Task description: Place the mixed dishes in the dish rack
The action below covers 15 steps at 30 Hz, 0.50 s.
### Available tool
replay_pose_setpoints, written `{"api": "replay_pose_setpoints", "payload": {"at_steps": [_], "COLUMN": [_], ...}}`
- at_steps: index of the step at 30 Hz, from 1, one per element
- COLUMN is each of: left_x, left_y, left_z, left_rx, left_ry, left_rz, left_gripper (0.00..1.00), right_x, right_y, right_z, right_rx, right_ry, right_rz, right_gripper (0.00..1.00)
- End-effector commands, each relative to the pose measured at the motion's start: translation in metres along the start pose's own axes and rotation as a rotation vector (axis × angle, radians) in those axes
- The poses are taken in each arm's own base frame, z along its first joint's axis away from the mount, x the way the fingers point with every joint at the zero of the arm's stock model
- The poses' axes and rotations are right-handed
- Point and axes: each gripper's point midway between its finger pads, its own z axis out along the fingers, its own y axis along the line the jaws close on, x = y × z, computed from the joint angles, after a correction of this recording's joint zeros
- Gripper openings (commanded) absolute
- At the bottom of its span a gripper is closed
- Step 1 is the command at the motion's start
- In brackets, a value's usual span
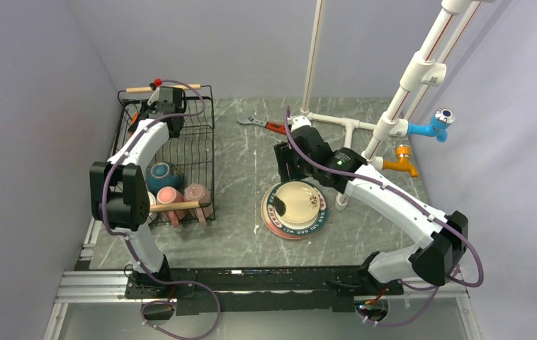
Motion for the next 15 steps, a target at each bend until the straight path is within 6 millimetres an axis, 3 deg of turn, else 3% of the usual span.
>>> {"api": "replay_pose_setpoints", "payload": {"at_steps": [1, 15], "left_x": [-0.014, 0.006], "left_y": [0.009, -0.009], "left_z": [0.005, 0.023], "left_rx": [0.004, 0.098], "left_ry": [-0.013, 0.06], "left_rz": [-0.094, -0.096], "left_gripper": [0.0, 0.0], "right_x": [-0.019, -0.02], "right_y": [0.005, -0.001], "right_z": [-0.001, 0.017], "right_rx": [-0.036, -0.064], "right_ry": [-0.022, 0.004], "right_rz": [0.023, 0.044], "right_gripper": [0.66, 0.66]}}
